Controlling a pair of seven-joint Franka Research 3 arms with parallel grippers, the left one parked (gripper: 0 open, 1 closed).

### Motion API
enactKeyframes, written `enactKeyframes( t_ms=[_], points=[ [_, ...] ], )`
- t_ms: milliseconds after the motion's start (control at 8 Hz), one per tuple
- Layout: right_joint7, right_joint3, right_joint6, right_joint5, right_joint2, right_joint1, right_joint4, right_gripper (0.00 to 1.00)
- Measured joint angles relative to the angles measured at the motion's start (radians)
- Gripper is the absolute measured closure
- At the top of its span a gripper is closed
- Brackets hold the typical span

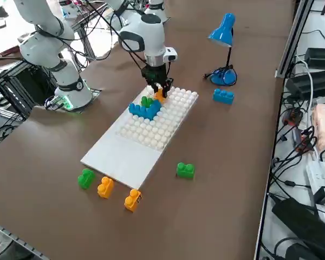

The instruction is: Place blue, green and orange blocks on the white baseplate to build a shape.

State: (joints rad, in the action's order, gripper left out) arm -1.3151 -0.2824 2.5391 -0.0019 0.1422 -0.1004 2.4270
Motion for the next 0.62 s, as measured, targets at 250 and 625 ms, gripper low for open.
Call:
enactKeyframes(
  t_ms=[250,625],
  points=[
    [-0.003,0.000,-0.003,0.000,0.017,-0.004,-0.019,0.63],
    [-0.010,0.000,-0.023,0.000,0.033,-0.007,-0.042,0.63]
  ],
)
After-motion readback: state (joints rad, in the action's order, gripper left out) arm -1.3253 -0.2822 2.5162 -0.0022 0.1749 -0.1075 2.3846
